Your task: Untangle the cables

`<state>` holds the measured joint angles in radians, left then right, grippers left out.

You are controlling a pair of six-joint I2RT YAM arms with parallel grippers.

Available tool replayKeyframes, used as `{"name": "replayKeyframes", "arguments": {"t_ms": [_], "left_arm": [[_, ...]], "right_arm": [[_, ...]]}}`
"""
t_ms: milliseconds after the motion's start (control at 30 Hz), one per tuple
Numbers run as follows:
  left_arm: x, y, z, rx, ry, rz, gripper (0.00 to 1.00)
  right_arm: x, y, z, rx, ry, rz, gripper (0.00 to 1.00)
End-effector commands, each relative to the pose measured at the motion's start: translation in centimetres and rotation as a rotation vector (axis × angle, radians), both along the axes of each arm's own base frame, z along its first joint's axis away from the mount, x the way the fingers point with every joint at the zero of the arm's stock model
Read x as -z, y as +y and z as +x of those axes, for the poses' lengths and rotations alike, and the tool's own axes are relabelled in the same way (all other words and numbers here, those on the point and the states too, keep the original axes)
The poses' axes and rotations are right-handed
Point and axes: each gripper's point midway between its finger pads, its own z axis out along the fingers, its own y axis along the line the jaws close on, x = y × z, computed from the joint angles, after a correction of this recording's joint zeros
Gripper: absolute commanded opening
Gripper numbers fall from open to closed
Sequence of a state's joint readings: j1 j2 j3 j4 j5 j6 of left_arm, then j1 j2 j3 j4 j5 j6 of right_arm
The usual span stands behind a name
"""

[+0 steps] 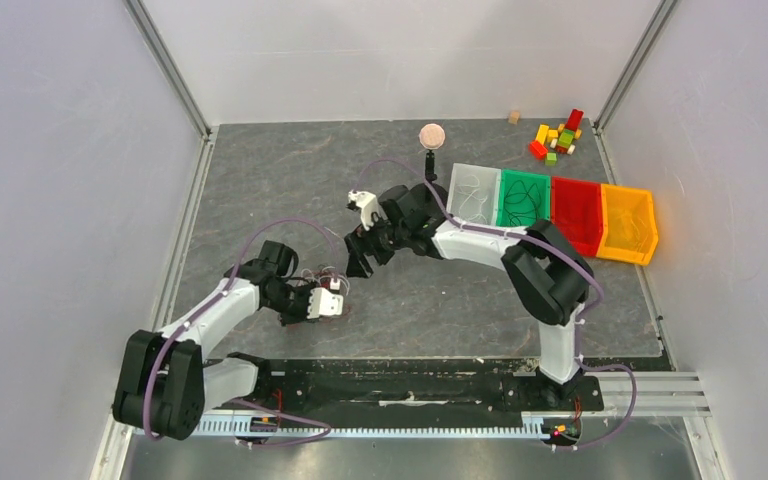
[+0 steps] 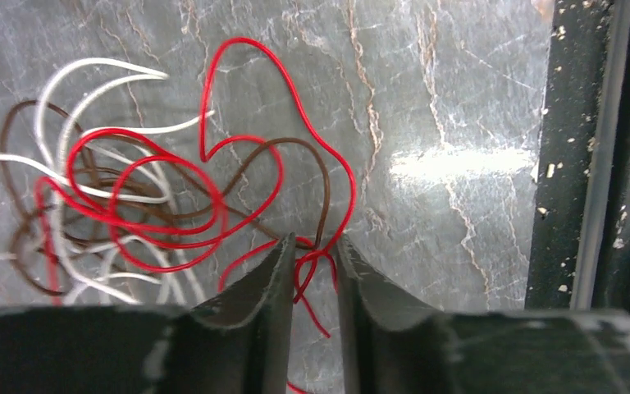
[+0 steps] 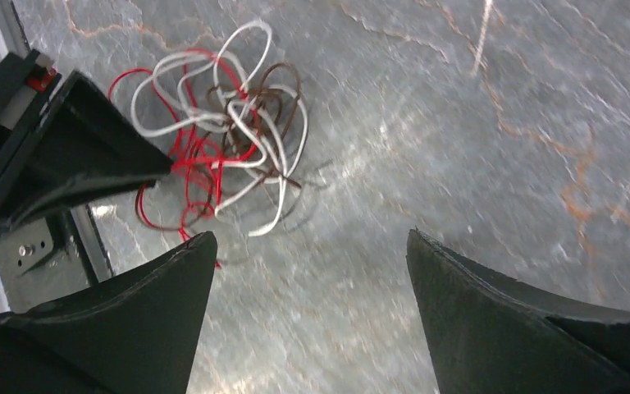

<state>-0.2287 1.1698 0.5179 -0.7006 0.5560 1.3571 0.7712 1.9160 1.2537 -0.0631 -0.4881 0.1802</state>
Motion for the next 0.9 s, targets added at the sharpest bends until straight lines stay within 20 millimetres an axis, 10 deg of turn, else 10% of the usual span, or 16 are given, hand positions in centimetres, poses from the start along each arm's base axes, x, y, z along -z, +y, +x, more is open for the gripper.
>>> {"name": "replayKeyframes", "arguments": {"t_ms": [0, 267, 400, 533, 867], "left_arm": [[-0.7, -0.1, 0.7, 0.097, -0.075, 0.02, 0.22], [-6.9, -2.5, 0.4, 0.094, -0.18, -0.142, 0.02], [-11.7, -3.7, -0.1, 0.089, -0.24, -0.243, 0.02], [-19.6, -5.3, -1.5, 0.092, -0.32, -0.401, 0.02], [-39.6, -7.8, -1.3, -0.118, -0.398, -0.823, 0.02]], "right_arm": [[-1.7, 4.4, 1.8, 0.024, -0.083, 0.094, 0.9], [2.6, 7.7, 0.9, -0.001, -0.176, 0.003, 0.86], [7.0, 5.9, 0.3, 0.015, -0.17, -0.123, 0.57], [8.9, 2.6, 0.3, 0.061, -0.176, -0.217, 0.36], [9.2, -4.5, -2.4, 0.064, -0.115, -0.269, 0.42]]}}
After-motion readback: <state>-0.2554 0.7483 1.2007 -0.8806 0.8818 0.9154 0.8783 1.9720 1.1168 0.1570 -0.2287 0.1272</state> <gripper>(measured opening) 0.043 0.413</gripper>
